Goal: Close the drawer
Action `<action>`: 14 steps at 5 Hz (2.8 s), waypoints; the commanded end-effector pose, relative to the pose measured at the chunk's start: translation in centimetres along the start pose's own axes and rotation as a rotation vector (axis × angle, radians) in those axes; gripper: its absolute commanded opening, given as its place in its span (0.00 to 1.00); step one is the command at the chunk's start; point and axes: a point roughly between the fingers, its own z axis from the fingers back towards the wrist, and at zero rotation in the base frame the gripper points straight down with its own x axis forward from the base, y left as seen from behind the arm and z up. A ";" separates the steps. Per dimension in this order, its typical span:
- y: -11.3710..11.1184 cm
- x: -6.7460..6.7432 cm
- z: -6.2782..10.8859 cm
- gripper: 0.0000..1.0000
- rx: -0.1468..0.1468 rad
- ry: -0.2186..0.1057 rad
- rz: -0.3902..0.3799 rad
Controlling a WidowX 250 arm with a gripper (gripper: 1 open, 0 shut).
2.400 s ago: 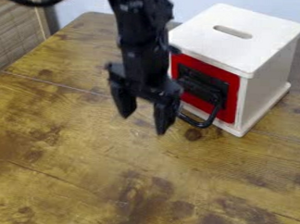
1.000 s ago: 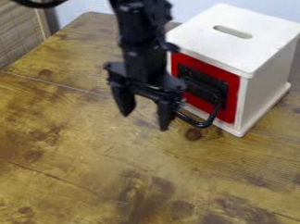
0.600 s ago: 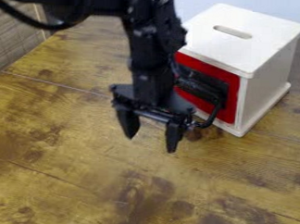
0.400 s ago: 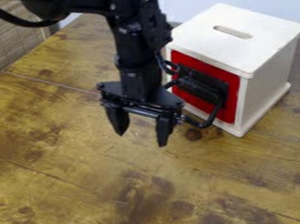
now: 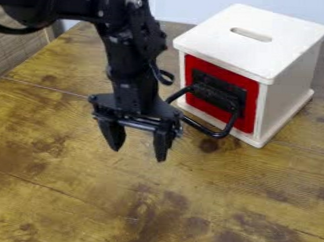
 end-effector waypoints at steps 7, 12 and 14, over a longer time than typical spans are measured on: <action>2.2 -2.1 7.9 1.00 -0.025 -0.076 -0.206; -0.4 -2.4 7.6 1.00 -0.060 -0.067 -0.414; 0.6 -2.5 7.5 1.00 -0.025 -0.066 -0.245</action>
